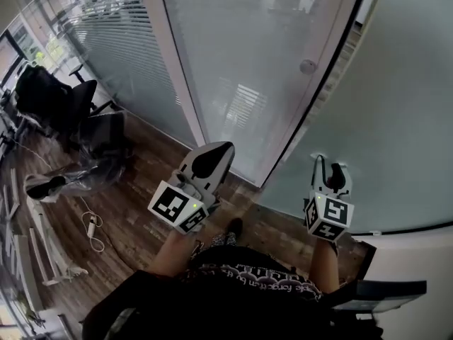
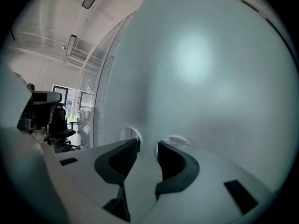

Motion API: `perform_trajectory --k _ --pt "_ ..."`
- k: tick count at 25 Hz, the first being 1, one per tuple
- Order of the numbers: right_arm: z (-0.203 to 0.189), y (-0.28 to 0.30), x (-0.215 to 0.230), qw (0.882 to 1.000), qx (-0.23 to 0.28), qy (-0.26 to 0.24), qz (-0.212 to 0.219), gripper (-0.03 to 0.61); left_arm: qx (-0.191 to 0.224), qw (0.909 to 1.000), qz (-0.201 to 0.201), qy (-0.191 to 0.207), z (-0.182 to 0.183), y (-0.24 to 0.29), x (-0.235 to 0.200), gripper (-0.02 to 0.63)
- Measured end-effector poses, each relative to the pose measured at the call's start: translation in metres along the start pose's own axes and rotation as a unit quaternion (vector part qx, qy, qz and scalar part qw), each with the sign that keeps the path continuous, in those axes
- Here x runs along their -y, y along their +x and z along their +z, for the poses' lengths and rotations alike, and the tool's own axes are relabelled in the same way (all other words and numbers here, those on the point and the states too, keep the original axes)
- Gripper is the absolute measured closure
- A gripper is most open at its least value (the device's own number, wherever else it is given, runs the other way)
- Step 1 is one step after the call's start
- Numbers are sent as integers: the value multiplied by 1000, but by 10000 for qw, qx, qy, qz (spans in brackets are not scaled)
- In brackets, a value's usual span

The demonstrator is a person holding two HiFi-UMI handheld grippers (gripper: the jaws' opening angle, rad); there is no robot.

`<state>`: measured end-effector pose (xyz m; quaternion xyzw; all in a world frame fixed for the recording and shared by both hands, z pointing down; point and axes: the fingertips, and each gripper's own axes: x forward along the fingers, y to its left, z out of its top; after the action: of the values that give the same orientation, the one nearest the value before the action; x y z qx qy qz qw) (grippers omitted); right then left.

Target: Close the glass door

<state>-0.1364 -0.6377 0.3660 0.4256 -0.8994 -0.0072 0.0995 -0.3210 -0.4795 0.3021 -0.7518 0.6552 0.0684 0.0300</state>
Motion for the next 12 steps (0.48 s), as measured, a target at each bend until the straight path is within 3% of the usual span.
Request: perform_trajectory --k 12 --pt "7 51 26 9995 -41 142 -277 440 -7 9992 -344 -186 -7 55 -40 612"
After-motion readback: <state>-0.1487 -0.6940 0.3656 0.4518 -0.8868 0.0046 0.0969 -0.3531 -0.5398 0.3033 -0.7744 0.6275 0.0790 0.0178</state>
